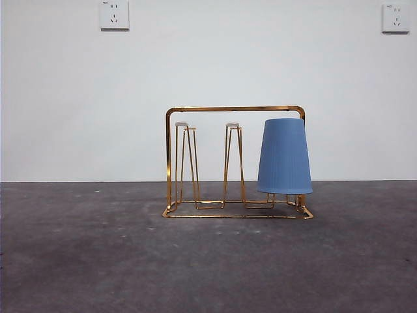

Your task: Pick up cup 1,put cup 1 in the cup rack,pick up cup 2,put cup 2 in the cup rack

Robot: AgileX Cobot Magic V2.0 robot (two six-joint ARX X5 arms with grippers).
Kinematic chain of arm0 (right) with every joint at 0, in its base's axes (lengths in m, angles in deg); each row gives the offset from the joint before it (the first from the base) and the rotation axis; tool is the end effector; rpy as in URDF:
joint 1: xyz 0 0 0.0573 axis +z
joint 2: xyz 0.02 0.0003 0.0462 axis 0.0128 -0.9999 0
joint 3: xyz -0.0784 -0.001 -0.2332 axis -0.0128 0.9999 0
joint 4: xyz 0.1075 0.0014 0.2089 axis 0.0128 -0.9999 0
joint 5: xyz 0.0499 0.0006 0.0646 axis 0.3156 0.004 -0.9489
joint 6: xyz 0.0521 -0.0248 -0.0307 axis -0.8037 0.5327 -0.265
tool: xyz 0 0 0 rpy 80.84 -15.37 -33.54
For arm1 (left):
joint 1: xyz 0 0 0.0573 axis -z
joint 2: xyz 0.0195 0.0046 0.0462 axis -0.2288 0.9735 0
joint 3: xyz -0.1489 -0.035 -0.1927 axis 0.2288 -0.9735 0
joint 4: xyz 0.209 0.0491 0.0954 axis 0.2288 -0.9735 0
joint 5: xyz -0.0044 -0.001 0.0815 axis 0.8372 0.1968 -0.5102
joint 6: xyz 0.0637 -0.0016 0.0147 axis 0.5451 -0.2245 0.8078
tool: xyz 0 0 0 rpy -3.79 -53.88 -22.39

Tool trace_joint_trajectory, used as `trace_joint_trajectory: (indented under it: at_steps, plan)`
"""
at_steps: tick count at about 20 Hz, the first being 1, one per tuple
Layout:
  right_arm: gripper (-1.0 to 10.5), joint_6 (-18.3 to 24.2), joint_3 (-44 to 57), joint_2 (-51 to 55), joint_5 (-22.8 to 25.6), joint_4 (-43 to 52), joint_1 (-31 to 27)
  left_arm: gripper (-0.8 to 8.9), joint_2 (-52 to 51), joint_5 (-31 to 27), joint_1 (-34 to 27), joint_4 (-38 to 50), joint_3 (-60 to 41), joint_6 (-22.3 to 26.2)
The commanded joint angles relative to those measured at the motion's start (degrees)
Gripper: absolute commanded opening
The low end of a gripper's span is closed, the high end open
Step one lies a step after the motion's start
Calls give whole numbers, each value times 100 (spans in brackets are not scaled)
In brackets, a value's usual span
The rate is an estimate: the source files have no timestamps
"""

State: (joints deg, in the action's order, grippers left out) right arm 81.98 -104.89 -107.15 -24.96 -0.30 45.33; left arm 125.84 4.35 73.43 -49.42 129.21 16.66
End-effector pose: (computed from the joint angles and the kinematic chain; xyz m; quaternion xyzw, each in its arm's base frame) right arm 0.0364 0.0286 0.4829 -0.0306 -0.1542 0.3098 0.9377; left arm 0.1172 -0.2437 0.4735 -0.1448 -0.0088 -0.6776 0.7209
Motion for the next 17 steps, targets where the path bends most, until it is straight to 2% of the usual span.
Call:
trace_joint_trajectory:
  at_steps: [1,7,12,17]
  plan:
    - [-12,291,26,94,-4,120,11,509,306,361,-114,706,-20,-826]
    - [-12,704,28,98,-4,136,11,509,988,1019,-166,2190,-20,-1832]
    - [-12,848,35,26,-7,120,11,508,1445,1191,-168,3576,-20,-2662]
    - [-12,870,44,-7,-39,105,11,508,1698,1198,-181,4398,-20,-3147]
